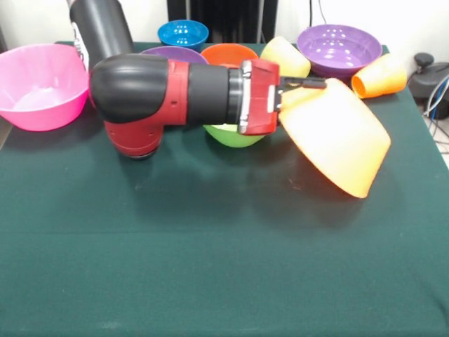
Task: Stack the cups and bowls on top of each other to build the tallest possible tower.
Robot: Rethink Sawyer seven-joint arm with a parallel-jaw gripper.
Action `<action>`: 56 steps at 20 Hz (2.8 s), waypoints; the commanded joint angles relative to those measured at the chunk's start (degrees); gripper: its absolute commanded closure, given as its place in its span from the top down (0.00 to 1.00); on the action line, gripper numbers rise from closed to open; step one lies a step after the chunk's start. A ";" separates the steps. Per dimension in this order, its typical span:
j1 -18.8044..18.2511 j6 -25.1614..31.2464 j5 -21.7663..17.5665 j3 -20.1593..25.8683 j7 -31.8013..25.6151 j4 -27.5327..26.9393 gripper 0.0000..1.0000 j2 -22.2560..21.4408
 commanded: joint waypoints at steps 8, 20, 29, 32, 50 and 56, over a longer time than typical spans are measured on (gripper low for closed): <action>0.67 -8.75 -5.87 -3.80 -26.46 -12.61 1.00 1.72; 1.82 -26.85 -14.24 -2.90 -18.99 -10.80 1.00 -5.17; 4.26 -28.21 -13.47 -2.55 -19.86 -12.63 1.00 -7.58; 3.63 -29.86 -13.72 -0.50 -26.43 -14.15 1.00 -4.90; 6.75 -7.53 -3.28 -1.98 -27.14 -28.15 1.00 0.60; 8.23 -0.67 -0.95 -1.16 -33.20 -34.02 1.00 3.37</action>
